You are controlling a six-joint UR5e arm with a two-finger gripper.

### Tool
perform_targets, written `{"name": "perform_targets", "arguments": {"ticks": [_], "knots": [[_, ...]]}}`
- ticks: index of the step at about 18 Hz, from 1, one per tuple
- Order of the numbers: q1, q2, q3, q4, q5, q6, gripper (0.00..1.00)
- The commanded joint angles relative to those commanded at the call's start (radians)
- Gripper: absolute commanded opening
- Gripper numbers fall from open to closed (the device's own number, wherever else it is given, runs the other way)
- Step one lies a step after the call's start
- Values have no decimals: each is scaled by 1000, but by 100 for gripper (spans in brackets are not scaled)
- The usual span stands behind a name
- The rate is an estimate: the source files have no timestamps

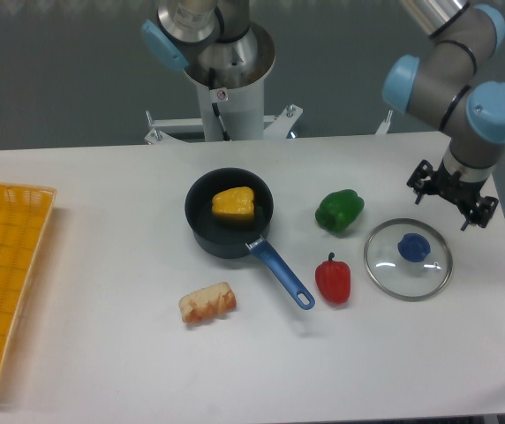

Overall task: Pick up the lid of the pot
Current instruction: 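Lower the open gripper onto the blue knob of the glass lid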

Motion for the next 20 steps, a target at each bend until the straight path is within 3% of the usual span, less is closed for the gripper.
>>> {"name": "perform_targets", "arguments": {"ticks": [8, 20], "knots": [[-55, -40, 0, 35, 3, -63, 100], [-58, -51, -26, 42, 25, -63, 100]]}}
